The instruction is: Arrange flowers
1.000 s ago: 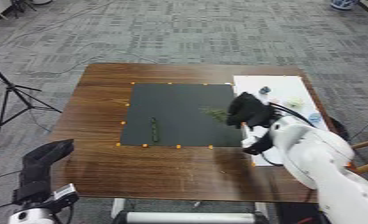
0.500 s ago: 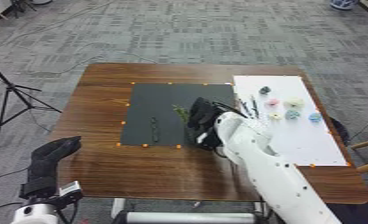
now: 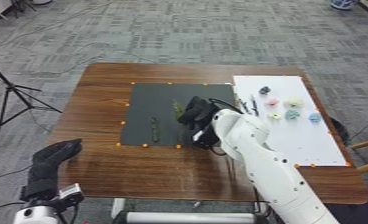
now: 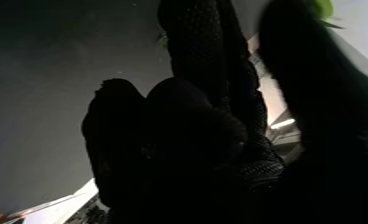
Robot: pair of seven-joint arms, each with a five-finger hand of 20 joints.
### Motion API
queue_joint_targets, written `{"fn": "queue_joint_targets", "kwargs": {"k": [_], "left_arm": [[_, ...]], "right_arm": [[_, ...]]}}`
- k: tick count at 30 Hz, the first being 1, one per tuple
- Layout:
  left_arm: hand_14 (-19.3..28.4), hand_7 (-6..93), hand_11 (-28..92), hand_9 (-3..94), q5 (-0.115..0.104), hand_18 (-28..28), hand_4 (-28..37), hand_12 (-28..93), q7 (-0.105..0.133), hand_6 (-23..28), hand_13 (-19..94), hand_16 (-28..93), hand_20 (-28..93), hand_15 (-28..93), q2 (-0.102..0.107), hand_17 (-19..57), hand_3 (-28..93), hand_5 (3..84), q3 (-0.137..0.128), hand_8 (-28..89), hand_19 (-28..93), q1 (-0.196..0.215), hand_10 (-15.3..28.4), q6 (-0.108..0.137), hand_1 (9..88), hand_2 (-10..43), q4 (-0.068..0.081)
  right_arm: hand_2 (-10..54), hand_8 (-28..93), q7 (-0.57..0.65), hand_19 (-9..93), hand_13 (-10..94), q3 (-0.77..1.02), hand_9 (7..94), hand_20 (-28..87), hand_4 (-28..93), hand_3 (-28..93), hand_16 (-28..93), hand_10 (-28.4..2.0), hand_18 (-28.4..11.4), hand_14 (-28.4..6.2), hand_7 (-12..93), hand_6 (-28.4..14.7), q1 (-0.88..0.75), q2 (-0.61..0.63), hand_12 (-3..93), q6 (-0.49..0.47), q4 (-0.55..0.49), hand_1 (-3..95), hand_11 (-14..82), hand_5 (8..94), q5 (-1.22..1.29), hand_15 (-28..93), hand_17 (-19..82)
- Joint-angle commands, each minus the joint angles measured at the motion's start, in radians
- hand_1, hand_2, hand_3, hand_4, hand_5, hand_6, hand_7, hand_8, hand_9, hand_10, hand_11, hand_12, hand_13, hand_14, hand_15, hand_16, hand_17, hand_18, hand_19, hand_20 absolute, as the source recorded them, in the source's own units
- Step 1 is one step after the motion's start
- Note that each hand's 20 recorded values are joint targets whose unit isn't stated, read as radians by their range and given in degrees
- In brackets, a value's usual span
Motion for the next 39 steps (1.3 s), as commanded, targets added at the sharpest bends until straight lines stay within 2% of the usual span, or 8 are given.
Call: {"fn": "queue_joint_targets", "kwargs": {"k": [1, 6, 8, 13, 17, 21, 31, 39], "left_arm": [[16.6, 23.6, 26, 54.3, 0.019, 13.1, -18.0, 14, -0.016, 1.7, 44, 0, 19, 24, -0.004, 6.2, 68, 55.3, 0.005, -10, 19, -0.006, 13.5, -0.03, 36.8, 0.7, -0.003], [16.6, 23.6, 26, 54.2, 0.02, 13.1, -18.0, 14, -0.022, 1.7, 43, 0, 19, 24, -0.001, 6.0, 68, 55.3, -0.001, -10, 19, -0.001, 13.4, -0.038, 36.9, 0.7, -0.005], [16.7, 23.5, 26, 54.2, 0.017, 13.1, -17.9, 14, -0.023, 1.7, 43, 0, 19, 24, -0.001, 6.0, 68, 55.2, -0.001, -10, 19, 0.002, 13.5, -0.041, 36.9, 0.6, -0.006], [16.7, 23.5, 26, 54.1, 0.023, 13.1, -17.9, 14, -0.027, 1.7, 43, 0, 19, 24, -0.003, 5.8, 68, 55.2, -0.004, -10, 19, 0.0, 13.5, -0.048, 36.8, 0.4, -0.007], [16.8, 23.5, 26, 53.9, 0.023, 13.2, -17.8, 14, -0.028, 1.6, 43, 0, 19, 24, -0.007, 5.7, 68, 55.2, -0.004, -10, 19, -0.001, 13.3, -0.053, 36.8, 0.2, -0.007], [16.8, 23.5, 26, 53.9, 0.022, 13.3, -17.9, 14, -0.031, 1.6, 43, 0, 19, 24, -0.006, 5.6, 68, 55.1, -0.003, -10, 18, -0.008, 13.4, -0.062, 36.8, 0.1, -0.003], [16.9, 23.6, 26, 54.0, 0.022, 13.5, -17.8, 14, -0.031, 1.6, 43, 0, 19, 24, -0.004, 5.2, 68, 55.0, -0.009, -10, 19, 0.003, 13.4, -0.067, 36.7, -0.1, -0.006], [16.9, 23.5, 26, 54.0, 0.026, 13.5, -17.9, 14, -0.03, 1.6, 43, 0, 19, 24, -0.004, 5.0, 68, 54.9, -0.004, -10, 19, -0.006, 13.4, -0.076, 36.7, -0.1, -0.003]], "right_arm": [[-9.5, -3, -0.035, 93, 94, -0.014, 92.4, 50, -5, 56, 29, -13.3, -6.9, -3.0, 31, -7.8, 0.026, 0.015, 25.9, 0.006, -0.032, 40.1, 29.7, 73.8, -0.051, 61, 74], [-9.5, -4, -0.071, 93, 94, -0.019, 91.5, 51, -5, 56, 30, -13.6, -7.2, -3.0, 30, -8.1, 0.039, 0.051, 25.7, -0.015, -0.056, 38.2, 29.1, 73.3, -0.149, 60, 74], [-9.5, -4, -0.067, 93, 94, -0.009, 91.0, 52, -5, 56, 30, -13.7, -7.3, -3.1, 29, -8.2, 0.045, 0.052, 25.4, -0.068, -0.06, 37.5, 28.5, 72.6, -0.19, 60, 73], [-9.5, -3, -0.019, 93, 94, 0.021, 88.7, 53, -6, 55, 35, -15.1, -7.7, -3.6, 22, -8.9, 0.029, 0.037, 24.2, -0.124, -0.038, 33.3, 23.3, 71.1, -0.136, 57, 72], [-9.5, -2, 0.035, 93, 93, 0.047, 81.2, 53, -6, 54, 38, -18.5, -8.9, -4.9, 11, -10.1, 0.008, 0.006, 20.1, -0.249, -0.015, 30.5, 14.4, 64.8, -0.105, 53, 69], [-9.5, -3, 0.087, 93, 93, 0.068, 77.0, 49, -6, 53, 37, -20.8, -8.7, -5.6, 6, -11.6, 0.003, 0.002, 17.4, -0.301, -0.007, 29.3, 10.3, 59.4, -0.006, 50, 68], [-9.5, -4, 0.092, 93, 93, 0.091, 75.5, 46, -6, 52, 37, -22.1, -8.4, -5.7, 6, -13.6, 0.025, 0.025, 15.2, -0.237, -0.014, 27.0, 10.0, 57.4, -0.004, 49, 68], [-2.7, -3, 0.008, 93, 93, 0.183, 76.2, 47, -8, 52, 37, -21.8, -9.4, -6.1, 6, -12.5, -0.014, 0.115, 15.4, -0.168, -0.129, 23.0, 10.2, 58.8, -0.021, 48, 68]]}}
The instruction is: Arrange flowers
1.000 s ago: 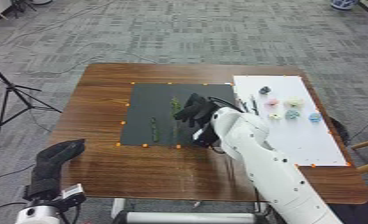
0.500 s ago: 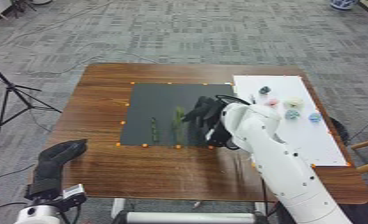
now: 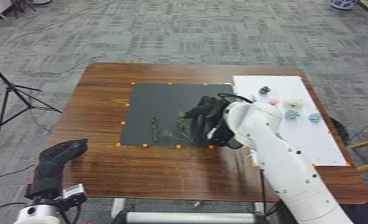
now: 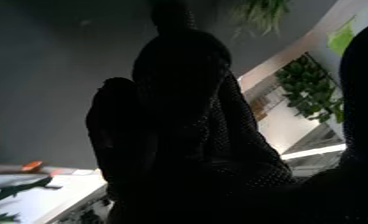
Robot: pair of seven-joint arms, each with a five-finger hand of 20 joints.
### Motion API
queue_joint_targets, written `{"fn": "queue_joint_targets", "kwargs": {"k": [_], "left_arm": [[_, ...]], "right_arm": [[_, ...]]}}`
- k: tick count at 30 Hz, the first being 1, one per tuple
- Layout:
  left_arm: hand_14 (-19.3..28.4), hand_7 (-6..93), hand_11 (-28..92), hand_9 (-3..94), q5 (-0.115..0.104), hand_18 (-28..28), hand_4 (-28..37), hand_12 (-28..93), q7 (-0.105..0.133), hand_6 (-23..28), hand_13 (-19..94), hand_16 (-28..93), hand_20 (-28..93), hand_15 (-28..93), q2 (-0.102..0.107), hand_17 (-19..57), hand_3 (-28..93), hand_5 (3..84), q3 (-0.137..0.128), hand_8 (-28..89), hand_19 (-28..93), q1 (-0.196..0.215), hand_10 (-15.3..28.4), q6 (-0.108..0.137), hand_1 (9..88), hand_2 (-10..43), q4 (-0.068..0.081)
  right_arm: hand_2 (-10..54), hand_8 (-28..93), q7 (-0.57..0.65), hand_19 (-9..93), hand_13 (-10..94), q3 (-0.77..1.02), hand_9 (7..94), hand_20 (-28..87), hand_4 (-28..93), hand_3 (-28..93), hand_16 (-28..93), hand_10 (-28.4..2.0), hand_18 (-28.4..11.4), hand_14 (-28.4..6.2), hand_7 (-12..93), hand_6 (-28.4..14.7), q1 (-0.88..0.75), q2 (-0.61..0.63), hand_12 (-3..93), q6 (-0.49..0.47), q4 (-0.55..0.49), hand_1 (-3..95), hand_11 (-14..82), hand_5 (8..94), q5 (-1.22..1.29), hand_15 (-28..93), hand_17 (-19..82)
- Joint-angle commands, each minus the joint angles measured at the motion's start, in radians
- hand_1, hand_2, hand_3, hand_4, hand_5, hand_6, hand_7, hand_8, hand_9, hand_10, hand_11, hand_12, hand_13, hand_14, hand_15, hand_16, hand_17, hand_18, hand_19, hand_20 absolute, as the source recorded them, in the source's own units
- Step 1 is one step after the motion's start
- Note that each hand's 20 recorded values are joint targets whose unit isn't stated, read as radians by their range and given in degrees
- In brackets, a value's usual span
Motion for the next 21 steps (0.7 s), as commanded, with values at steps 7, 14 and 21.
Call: {"fn": "queue_joint_targets", "kwargs": {"k": [7, 14, 21], "left_arm": [[16.9, 23.4, 26, 53.9, 0.003, 13.6, -17.9, 14, -0.011, 1.7, 43, 0, 19, 24, -0.007, 4.9, 68, 54.9, -0.009, -10, 19, 0.008, 13.4, -0.013, 36.7, 0.0, -0.008], [16.9, 23.5, 26, 53.9, 0.011, 13.6, -17.8, 14, -0.017, 1.6, 43, 0, 19, 24, -0.008, 4.9, 68, 54.9, -0.005, -10, 19, 0.006, 13.4, -0.03, 36.6, 0.0, -0.009], [16.9, 23.3, 26, 53.8, 0.009, 13.6, -18.0, 14, -0.016, 1.7, 43, 0, 19, 24, -0.016, 4.8, 68, 54.8, -0.01, -10, 18, 0.014, 13.4, -0.03, 36.6, 0.0, -0.015]], "right_arm": [[3.8, -3, 0.001, 93, 93, 0.162, 78.8, 51, -9, 48, 37, -20.2, -11.7, -6.4, 7, -10.3, -0.115, 0.15, 16.2, 0.046, -0.167, 25.2, 10.7, 63.4, 0.239, 48, 66], [14.6, -4, 0.039, 93, 93, 0.137, 77.0, 54, -10, 40, 37, -19.5, -12.7, -6.6, 8, -9.0, -0.159, 0.134, 16.1, -0.001, -0.147, 26.2, 10.4, 68.0, 0.284, 49, 66], [14.8, -4, 0.081, 93, 93, 0.104, 76.7, 54, -9, 40, 37, -19.8, -12.9, -6.6, 8, -9.7, -0.173, 0.118, 15.8, -0.014, -0.136, 25.6, 10.3, 67.7, 0.339, 50, 66]]}}
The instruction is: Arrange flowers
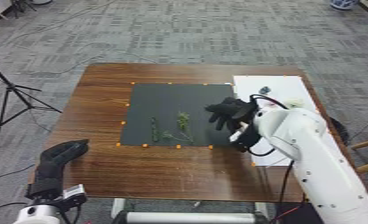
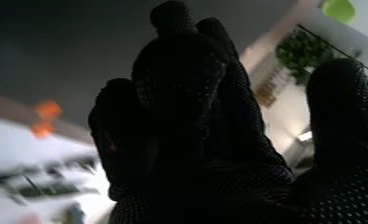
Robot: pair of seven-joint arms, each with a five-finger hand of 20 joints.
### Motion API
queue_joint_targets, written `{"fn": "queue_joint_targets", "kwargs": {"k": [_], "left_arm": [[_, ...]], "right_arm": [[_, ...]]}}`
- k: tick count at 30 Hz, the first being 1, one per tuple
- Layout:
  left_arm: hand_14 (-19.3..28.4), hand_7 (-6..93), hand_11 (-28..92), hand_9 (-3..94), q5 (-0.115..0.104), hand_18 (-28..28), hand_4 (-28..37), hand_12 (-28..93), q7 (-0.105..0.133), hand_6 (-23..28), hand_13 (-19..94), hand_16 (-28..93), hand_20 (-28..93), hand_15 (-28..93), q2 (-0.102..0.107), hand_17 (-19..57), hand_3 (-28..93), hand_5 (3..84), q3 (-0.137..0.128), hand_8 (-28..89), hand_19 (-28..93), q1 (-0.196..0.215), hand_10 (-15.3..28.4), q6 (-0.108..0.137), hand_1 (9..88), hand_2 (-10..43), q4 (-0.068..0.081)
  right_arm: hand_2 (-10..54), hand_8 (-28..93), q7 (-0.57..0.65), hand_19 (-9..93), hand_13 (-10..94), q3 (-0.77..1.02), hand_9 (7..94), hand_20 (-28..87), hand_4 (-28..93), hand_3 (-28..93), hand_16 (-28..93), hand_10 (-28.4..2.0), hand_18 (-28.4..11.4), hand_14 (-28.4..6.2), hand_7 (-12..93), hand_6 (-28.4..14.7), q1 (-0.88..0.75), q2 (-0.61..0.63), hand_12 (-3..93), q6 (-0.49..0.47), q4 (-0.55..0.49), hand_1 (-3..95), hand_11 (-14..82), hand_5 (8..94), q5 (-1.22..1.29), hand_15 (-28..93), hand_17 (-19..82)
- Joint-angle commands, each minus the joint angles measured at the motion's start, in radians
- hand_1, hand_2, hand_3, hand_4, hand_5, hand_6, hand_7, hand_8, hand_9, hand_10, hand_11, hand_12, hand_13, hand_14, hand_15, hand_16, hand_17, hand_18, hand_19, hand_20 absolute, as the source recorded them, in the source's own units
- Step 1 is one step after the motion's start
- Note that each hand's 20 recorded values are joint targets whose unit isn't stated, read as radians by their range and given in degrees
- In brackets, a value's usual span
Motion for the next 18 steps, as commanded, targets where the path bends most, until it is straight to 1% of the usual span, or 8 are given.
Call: {"fn": "queue_joint_targets", "kwargs": {"k": [1, 2, 6, 9, 11, 13, 15, 18], "left_arm": [[16.9, 23.3, 26, 53.7, 0.003, 13.6, -18.0, 14, -0.005, 1.7, 43, 0, 19, 24, -0.018, 4.8, 68, 54.8, -0.008, -10, 18, 0.021, 13.4, -0.007, 36.6, 0.0, -0.018], [17.0, 23.3, 26, 53.7, 0.001, 13.6, -18.0, 14, -0.002, 1.6, 43, 0, 19, 24, -0.017, 4.8, 68, 54.8, -0.006, -10, 18, 0.015, 13.4, -0.009, 36.6, 0.0, -0.015], [16.9, 23.3, 26, 53.8, -0.004, 13.6, -17.9, 14, -0.004, 1.6, 43, 0, 19, 24, -0.02, 4.7, 68, 54.8, -0.01, -10, 18, 0.024, 13.4, -0.001, 36.5, 0.0, -0.019], [16.9, 23.3, 26, 53.8, -0.001, 13.7, -17.9, 14, -0.001, 1.7, 43, 0, 19, 24, -0.023, 4.6, 68, 54.8, -0.011, -10, 18, 0.029, 13.5, -0.003, 36.5, 0.0, -0.02], [17.0, 23.3, 26, 53.8, -0.006, 13.7, -17.9, 14, 0.002, 1.7, 43, 0, 19, 24, -0.024, 4.6, 68, 54.8, -0.009, -10, 18, 0.028, 13.4, -0.001, 36.5, 0.0, -0.02], [17.0, 23.3, 26, 53.8, -0.002, 13.7, -17.9, 14, 0.002, 1.7, 43, 0, 19, 24, -0.027, 4.6, 68, 54.8, -0.01, -10, 18, 0.029, 13.4, -0.002, 36.3, -0.1, -0.02], [17.0, 23.3, 26, 53.7, -0.005, 13.7, -18.0, 14, 0.004, 1.7, 43, 0, 19, 24, -0.027, 4.5, 68, 54.7, -0.009, -9, 18, 0.027, 13.5, -0.005, 36.4, 0.0, -0.019], [17.0, 23.2, 26, 53.7, 0.002, 13.7, -18.0, 14, 0.003, 1.7, 43, 0, 19, 24, -0.03, 4.5, 68, 54.7, -0.011, -10, 18, 0.028, 13.4, -0.005, 36.4, 0.0, -0.021]], "right_arm": [[14.7, -4, 0.051, 93, 93, -0.048, 76.8, 54, -9, 40, 37, -19.8, -12.9, -6.6, 8, -9.7, -0.033, -0.034, 15.7, -0.041, 0.015, 25.5, 10.2, 67.7, 0.055, 50, 66], [14.7, -4, 0.06, 93, 93, -0.054, 76.8, 54, -9, 40, 37, -19.9, -12.9, -6.6, 8, -10.0, -0.036, -0.031, 15.7, -0.041, 0.008, 25.5, 10.3, 67.7, 0.073, 50, 66], [14.6, -4, 0.09, 93, 93, -0.078, 77.1, 54, -9, 40, 37, -19.9, -12.6, -6.6, 8, -10.1, -0.032, -0.039, 15.7, -0.076, -0.003, 25.5, 10.4, 67.7, 0.139, 50, 66], [14.5, -4, 0.097, 93, 93, -0.094, 77.3, 54, -9, 40, 37, -19.9, -12.6, -6.6, 8, -10.2, -0.029, -0.045, 15.6, -0.094, -0.015, 25.8, 10.4, 67.8, 0.169, 50, 66], [14.4, -4, 0.098, 93, 93, -0.099, 77.4, 54, -9, 40, 37, -20.0, -12.5, -6.6, 8, -10.4, -0.026, -0.055, 15.6, -0.104, -0.02, 25.8, 10.4, 67.9, 0.176, 50, 66], [14.3, -5, 0.091, 93, 93, -0.103, 77.5, 54, -9, 40, 37, -20.0, -12.5, -6.6, 8, -10.4, -0.024, -0.06, 15.6, -0.101, -0.025, 26.0, 10.4, 68.0, 0.176, 50, 67], [14.3, -5, 0.075, 93, 93, -0.096, 77.6, 54, -9, 40, 37, -20.0, -12.5, -6.5, 8, -10.4, -0.025, -0.056, 15.6, -0.101, -0.027, 26.1, 10.4, 68.1, 0.162, 50, 67], [14.1, -5, 0.069, 93, 93, -0.065, 77.7, 54, -9, 40, 37, -19.9, -12.5, -6.5, 8, -10.3, -0.029, -0.036, 15.6, -0.086, -0.025, 26.1, 10.4, 68.1, 0.153, 50, 67]]}}
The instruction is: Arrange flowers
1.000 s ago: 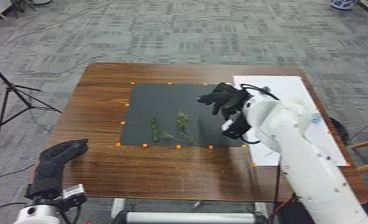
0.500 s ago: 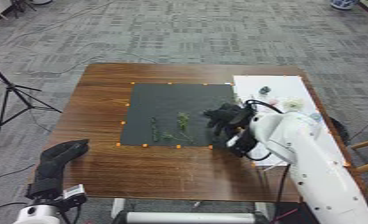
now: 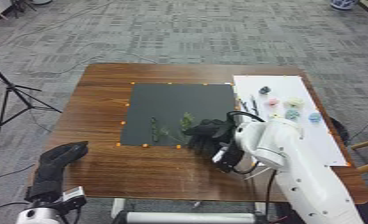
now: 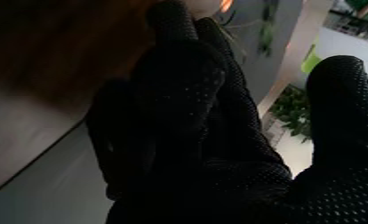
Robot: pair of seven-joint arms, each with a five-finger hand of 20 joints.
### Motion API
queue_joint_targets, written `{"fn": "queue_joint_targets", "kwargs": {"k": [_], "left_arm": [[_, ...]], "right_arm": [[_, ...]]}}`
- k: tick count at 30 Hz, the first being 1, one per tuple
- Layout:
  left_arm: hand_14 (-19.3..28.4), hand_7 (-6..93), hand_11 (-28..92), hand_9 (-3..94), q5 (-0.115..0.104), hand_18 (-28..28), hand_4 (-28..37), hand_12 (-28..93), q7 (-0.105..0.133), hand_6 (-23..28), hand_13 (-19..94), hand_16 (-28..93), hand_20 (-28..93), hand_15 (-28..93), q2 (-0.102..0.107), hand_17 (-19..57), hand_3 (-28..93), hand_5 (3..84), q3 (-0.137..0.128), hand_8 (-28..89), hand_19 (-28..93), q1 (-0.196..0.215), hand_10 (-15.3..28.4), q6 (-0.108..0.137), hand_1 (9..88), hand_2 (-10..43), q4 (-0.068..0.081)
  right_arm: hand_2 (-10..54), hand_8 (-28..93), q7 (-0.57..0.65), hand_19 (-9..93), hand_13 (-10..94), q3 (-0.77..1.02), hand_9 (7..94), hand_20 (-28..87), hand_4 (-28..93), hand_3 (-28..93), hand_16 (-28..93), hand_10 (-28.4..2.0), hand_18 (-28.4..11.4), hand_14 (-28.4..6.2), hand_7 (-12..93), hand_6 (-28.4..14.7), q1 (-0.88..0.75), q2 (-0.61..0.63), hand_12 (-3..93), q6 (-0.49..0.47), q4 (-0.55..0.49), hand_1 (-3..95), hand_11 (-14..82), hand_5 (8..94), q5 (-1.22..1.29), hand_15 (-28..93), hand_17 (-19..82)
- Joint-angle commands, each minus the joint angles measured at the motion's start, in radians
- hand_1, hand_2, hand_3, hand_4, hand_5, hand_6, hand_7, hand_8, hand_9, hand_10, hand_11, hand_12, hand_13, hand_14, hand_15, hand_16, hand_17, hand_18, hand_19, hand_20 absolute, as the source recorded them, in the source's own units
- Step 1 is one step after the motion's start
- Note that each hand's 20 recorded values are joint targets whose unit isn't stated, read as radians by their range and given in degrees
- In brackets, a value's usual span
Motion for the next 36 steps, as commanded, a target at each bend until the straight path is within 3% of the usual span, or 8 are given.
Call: {"fn": "queue_joint_targets", "kwargs": {"k": [1, 4, 9, 11, 17, 21, 31, 36], "left_arm": [[17.0, 23.2, 26, 53.7, -0.001, 13.7, -18.0, 14, 0.004, 1.7, 43, 0, 19, 24, -0.017, 4.6, 68, 54.7, -0.006, -10, 18, 0.013, 13.4, 0.001, 36.4, 0.0, -0.012], [16.9, 23.2, 26, 53.7, -0.005, 13.7, -18.0, 14, 0.004, 1.7, 43, 0, 19, 24, -0.019, 4.5, 68, 54.7, -0.01, -9, 18, 0.022, 13.5, 0.008, 36.3, 0.0, -0.015], [16.9, 23.2, 26, 53.7, -0.005, 13.7, -18.0, 14, 0.003, 1.7, 43, 0, 19, 24, -0.019, 4.5, 68, 54.7, -0.005, -10, 18, 0.017, 13.4, 0.006, 36.3, 0.0, -0.013], [16.9, 23.2, 26, 53.7, 0.002, 13.7, -18.0, 14, -0.001, 1.7, 43, 0, 19, 24, -0.019, 4.4, 68, 54.7, 0.0, -9, 18, 0.014, 13.4, 0.003, 36.3, 0.0, -0.013], [16.9, 23.3, 26, 53.7, 0.006, 13.8, -18.0, 14, -0.005, 1.7, 43, 0, 19, 24, -0.014, 4.4, 68, 54.8, 0.017, -10, 18, 0.002, 13.4, -0.004, 36.4, 0.0, -0.009], [16.9, 23.3, 26, 53.6, 0.022, 13.8, -17.9, 14, -0.013, 1.7, 42, 0, 19, 24, -0.015, 4.4, 68, 54.7, 0.028, -10, 18, -0.014, 13.4, -0.02, 36.4, -0.1, -0.002], [16.9, 23.2, 26, 53.6, 0.019, 13.8, -17.8, 14, -0.011, 1.8, 42, 0, 19, 24, -0.006, 4.4, 68, 54.7, 0.02, -10, 18, -0.02, 13.4, -0.036, 36.5, -0.3, 0.004], [16.9, 23.2, 26, 53.5, 0.038, 13.8, -17.9, 14, -0.013, 1.7, 42, 0, 19, 24, -0.003, 4.4, 68, 54.6, 0.021, -10, 18, -0.035, 13.5, -0.055, 36.5, -0.3, 0.005]], "right_arm": [[14.1, -5, -0.021, 93, 93, 0.042, 77.7, 54, -9, 40, 37, -19.8, -12.5, -6.5, 8, -10.3, -0.016, 0.011, 15.6, 0.011, -0.013, 26.1, 10.5, 68.1, -0.036, 50, 67], [13.4, -4, -0.098, 93, 93, 0.094, 78.1, 53, -9, 41, 37, -19.8, -12.5, -6.5, 9, -10.2, -0.02, 0.049, 15.8, 0.077, -0.017, 26.5, 10.7, 68.5, -0.131, 50, 67], [-2.6, -2, -0.303, 93, 92, 0.04, 82.3, 55, -9, 55, 37, -16.6, -12.7, -5.5, 15, -7.2, -0.001, 0.173, 21.3, 0.488, 0.017, 32.0, 17.7, 71.0, -0.555, 51, 65], [-8.5, -1, -0.323, 93, 91, 0.024, 81.5, 55, -11, 60, 38, -14.7, -12.7, -4.9, 20, -6.4, 0.022, 0.205, 24.8, 0.565, 0.046, 33.1, 24.7, 69.9, -0.647, 52, 65], [-9.5, -3, -0.307, 93, 90, 0.006, 77.2, 56, -12, 60, 38, -14.3, -12.9, -4.4, 32, -6.6, 0.093, 0.229, 33.9, 0.509, 0.104, 33.2, 38.2, 61.7, -0.852, 55, 64], [-9.5, -3, -0.288, 93, 89, 0.0, 76.2, 58, -12, 58, 38, -14.7, -12.2, -4.4, 32, -7.8, 0.093, 0.233, 36.4, 0.425, 0.139, 32.0, 39.5, 60.6, -0.936, 57, 64], [-9.5, -1, -0.282, 93, 88, -0.065, 72.5, 59, -12, 52, 38, -16.7, -12.1, -5.3, 25, -11.5, 0.124, 0.192, 35.5, 0.254, 0.207, 27.6, 38.1, 57.8, -0.99, 58, 64], [-9.5, -1, -0.29, 93, 88, -0.161, 73.5, 59, -13, 50, 38, -17.5, -11.5, -5.4, 24, -12.7, 0.182, 0.192, 35.3, 0.17, 0.26, 25.7, 37.6, 60.1, -1.025, 58, 64]]}}
